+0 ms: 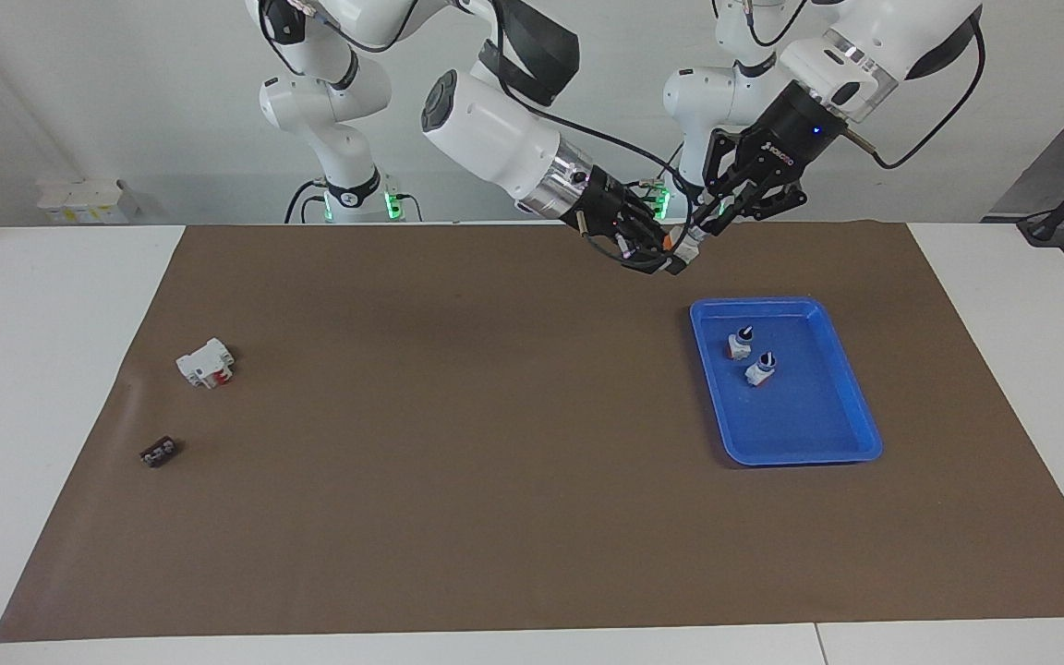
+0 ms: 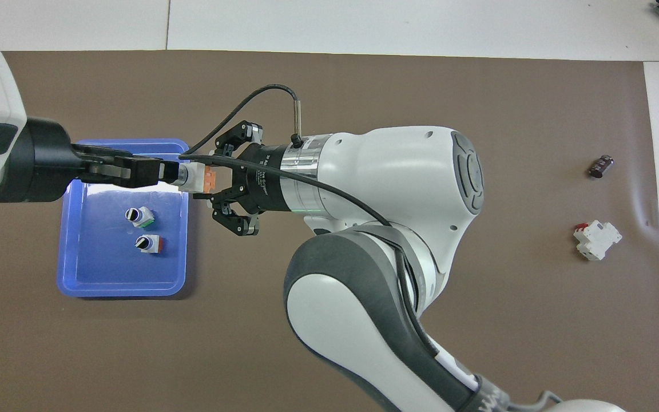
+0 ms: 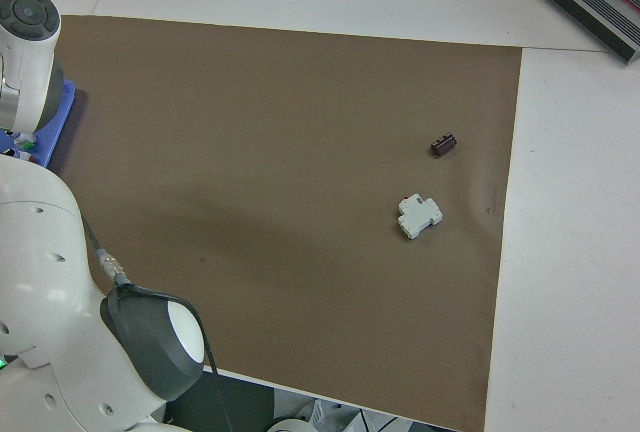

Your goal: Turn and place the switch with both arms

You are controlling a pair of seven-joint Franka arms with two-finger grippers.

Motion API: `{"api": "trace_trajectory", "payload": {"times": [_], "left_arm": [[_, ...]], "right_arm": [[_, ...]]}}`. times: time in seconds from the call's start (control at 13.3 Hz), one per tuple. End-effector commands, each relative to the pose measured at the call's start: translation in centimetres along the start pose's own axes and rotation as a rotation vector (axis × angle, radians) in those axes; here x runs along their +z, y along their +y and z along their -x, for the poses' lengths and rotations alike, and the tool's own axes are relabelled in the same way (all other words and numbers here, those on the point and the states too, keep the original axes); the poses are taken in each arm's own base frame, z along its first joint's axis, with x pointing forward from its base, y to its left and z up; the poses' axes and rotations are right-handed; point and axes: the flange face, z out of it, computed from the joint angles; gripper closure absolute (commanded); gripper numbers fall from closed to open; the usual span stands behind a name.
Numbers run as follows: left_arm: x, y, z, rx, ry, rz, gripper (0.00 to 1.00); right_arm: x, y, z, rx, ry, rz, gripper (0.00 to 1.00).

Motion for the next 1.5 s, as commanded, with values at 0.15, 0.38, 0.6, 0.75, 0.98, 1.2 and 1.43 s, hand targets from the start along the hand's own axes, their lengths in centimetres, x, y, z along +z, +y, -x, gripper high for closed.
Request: {"api": "trace_trajectory", "payload": {"times": [0.15, 0.38, 0.6, 0.75, 0.98, 1.2, 1.43], "left_arm": [[-0.7, 0.7, 0.3, -0.095, -0.029, -0.016, 1.0], [-0.8, 0.8, 0.6, -0.166, -0.038, -0.017, 1.0], [-0.3, 1.6, 0.8, -0.366, -0.06, -0.02, 1.0], [-0.2, 2.1, 1.0, -0.587, -0.066, -0.026, 1.0], [0.1, 3.4, 1.1, -0.925, -0.072, -0.022, 1.0], [0.2, 4.2, 1.0, -1.314, -0.076, -0.001, 1.0], [0.4, 4.3, 1.1, -1.495, -0.084, -0.003, 1.0]], "right_arm": [[-0.5, -0.6, -0.3, 0.029, -0.007, -0.018, 1.0], [-0.5, -0.5, -0.3, 0.031, -0.007, -0.015, 1.0], [-0.5, -0.5, -0.3, 0.031, -0.007, -0.015, 1.0], [-0.5, -0.5, -0.3, 0.031, -0.006, -0.013, 1.0], [-0.5, -0.4, -0.3, 0.031, -0.004, -0.004, 1.0], [-0.5, -0.4, -0.3, 0.032, -0.003, 0.001, 1.0], [-0.5, -0.3, -0.3, 0.032, 0.0, 0.011, 1.0]]}}
